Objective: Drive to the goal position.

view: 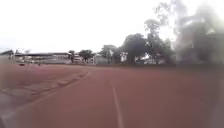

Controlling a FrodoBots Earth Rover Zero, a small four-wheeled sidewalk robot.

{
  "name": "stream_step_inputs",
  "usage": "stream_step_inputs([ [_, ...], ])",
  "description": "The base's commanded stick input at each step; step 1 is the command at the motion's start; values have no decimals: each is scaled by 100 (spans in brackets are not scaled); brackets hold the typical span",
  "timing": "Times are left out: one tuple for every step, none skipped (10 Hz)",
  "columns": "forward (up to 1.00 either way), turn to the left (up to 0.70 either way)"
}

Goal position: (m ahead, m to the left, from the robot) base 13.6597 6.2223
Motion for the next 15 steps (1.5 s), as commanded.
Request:
stream_step_inputs([
  [70, 0],
  [70, 0],
  [70, 0],
  [70, 0],
  [70, 1],
  [70, 0],
  [70, 2],
  [70, 2],
  [70, 2],
  [70, 1],
  [70, 0],
  [70, 0],
  [70, 0],
  [70, 0],
  [70, 0],
])
